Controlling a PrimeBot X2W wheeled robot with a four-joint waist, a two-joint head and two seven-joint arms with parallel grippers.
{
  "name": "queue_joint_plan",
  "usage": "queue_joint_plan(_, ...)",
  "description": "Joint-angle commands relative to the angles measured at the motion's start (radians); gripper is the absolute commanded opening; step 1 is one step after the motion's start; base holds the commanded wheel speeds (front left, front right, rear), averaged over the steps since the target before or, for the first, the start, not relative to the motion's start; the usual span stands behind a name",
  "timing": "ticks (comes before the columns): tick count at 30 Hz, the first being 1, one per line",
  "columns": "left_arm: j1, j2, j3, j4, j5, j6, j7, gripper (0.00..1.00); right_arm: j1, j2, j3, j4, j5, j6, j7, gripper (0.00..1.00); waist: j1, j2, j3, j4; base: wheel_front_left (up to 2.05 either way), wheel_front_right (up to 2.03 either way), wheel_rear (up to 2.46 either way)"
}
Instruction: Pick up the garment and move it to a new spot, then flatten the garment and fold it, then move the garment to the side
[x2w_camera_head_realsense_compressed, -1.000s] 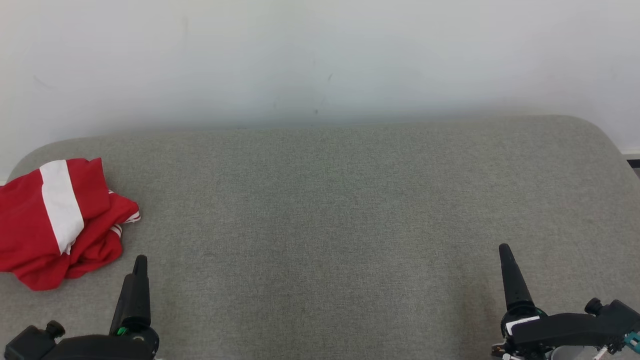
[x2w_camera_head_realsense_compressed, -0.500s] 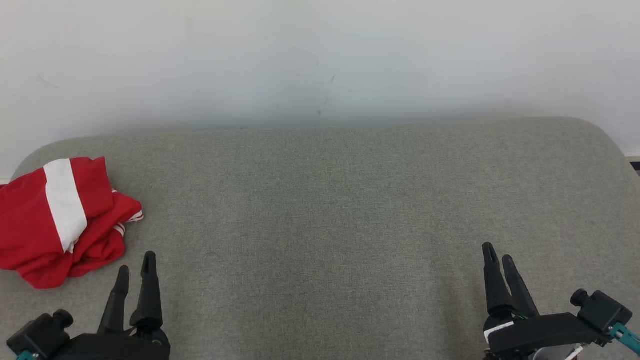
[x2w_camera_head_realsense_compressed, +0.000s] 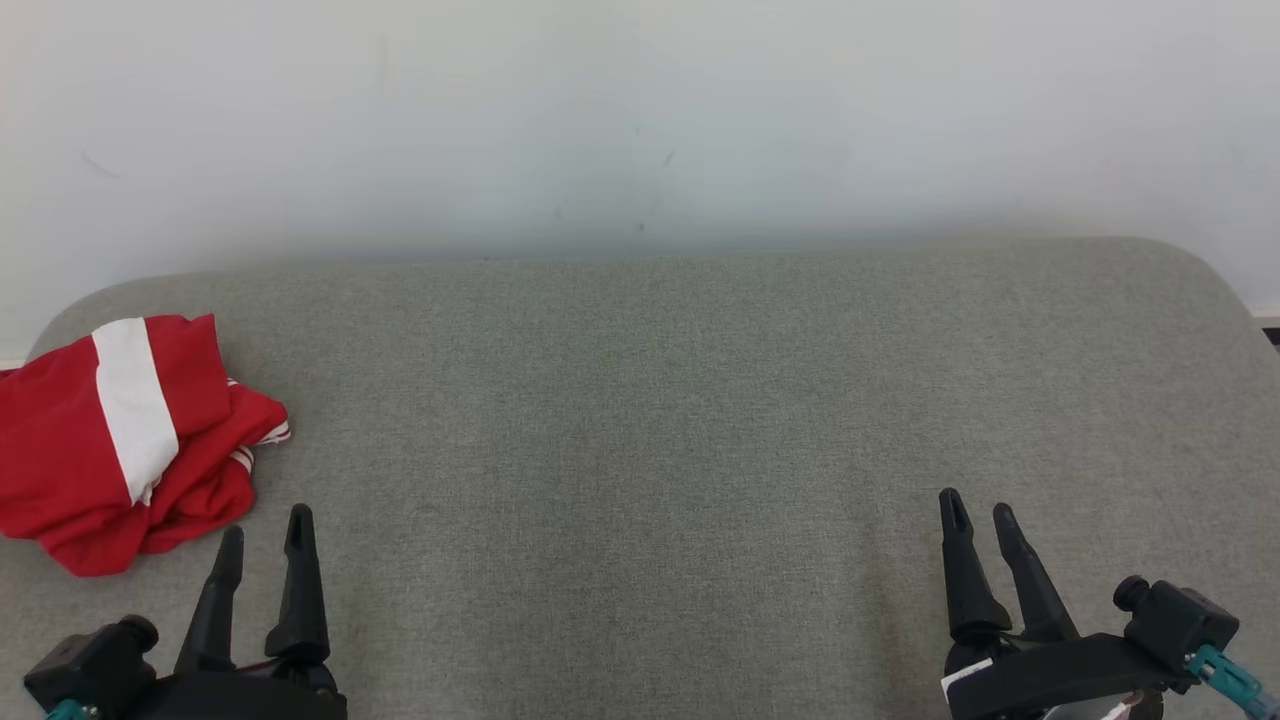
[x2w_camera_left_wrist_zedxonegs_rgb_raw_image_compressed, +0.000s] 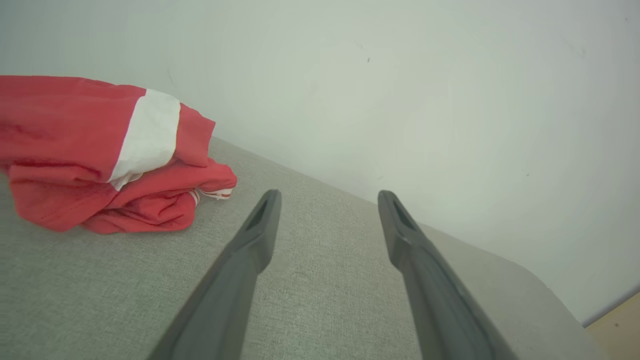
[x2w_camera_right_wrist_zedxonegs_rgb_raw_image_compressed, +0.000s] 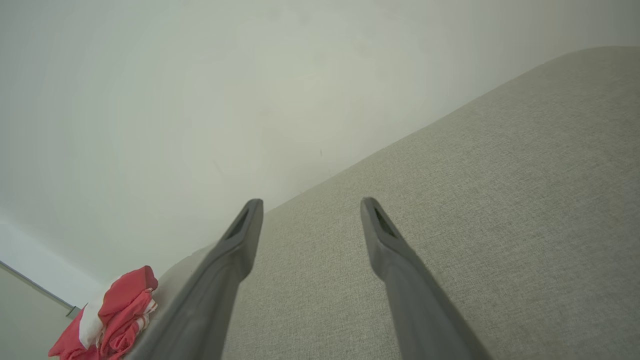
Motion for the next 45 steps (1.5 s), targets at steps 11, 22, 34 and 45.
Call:
queue_joint_plan(11,0.006,0.016,-0.011,-0.026,0.116,0.01,-0.032,1.0,0.006,-0.004,0.017,-0.013,-0.127,0.006,-0.033,1.0,0.0,0.0,-0.001,0.003,0.0,0.0,0.0)
queue_joint_plan(22,0.01,0.023,-0.016,-0.037,0.207,0.004,-0.058,1.0,0.009,-0.003,0.026,-0.016,-0.227,0.007,-0.059,1.0,0.0,0.0,-0.003,0.008,0.0,0.0,0.0)
queue_joint_plan(34,0.022,0.019,-0.008,-0.041,0.292,-0.021,-0.085,1.0,0.014,-0.002,0.032,-0.016,-0.314,0.008,-0.085,1.0,0.0,0.0,-0.009,0.015,0.0,0.0,0.0)
queue_joint_plan(45,0.031,0.014,0.003,-0.03,0.361,-0.043,-0.107,1.0,0.025,-0.004,0.032,-0.018,-0.386,0.006,-0.108,1.0,0.0,0.0,-0.012,0.016,0.0,0.0,0.0)
